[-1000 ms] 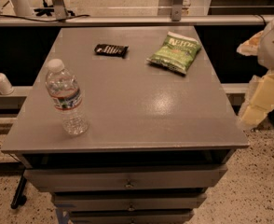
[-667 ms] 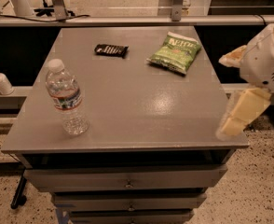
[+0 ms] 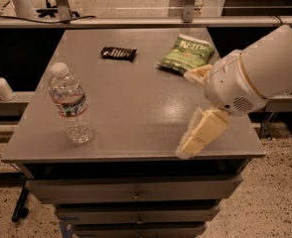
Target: Move water bottle near rxbar chocolate
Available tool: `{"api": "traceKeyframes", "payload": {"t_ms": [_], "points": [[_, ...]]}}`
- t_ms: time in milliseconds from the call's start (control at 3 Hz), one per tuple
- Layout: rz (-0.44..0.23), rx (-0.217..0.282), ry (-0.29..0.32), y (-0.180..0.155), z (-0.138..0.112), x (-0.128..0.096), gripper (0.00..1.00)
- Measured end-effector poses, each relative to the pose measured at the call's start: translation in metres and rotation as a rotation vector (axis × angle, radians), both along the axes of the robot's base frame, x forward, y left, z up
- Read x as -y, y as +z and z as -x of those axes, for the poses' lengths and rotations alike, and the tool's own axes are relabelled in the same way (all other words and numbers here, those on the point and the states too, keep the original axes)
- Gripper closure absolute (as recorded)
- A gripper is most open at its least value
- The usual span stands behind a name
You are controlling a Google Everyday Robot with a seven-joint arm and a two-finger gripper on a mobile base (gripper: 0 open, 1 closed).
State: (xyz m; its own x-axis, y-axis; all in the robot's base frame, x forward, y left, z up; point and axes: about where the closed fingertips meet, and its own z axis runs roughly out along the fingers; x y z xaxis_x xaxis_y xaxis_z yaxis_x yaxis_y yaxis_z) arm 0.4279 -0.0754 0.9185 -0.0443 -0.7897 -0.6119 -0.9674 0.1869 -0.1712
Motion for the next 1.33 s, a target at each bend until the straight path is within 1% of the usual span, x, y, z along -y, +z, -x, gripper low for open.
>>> {"api": "traceKeyframes", "payload": {"t_ms": [333, 667, 1000, 1333], "points": [[0.0, 0.0, 0.0, 0.0, 0.0, 0.0, 0.0], [-0.083, 0.008, 0.001, -0.001, -0.002, -0.017, 0.0], [-0.229, 0.024, 0.041, -0.004, -0.007, -0.065, 0.0], [-0.362, 0.042, 0.101, -0.009, -0.015, -0.118, 0.0]]}}
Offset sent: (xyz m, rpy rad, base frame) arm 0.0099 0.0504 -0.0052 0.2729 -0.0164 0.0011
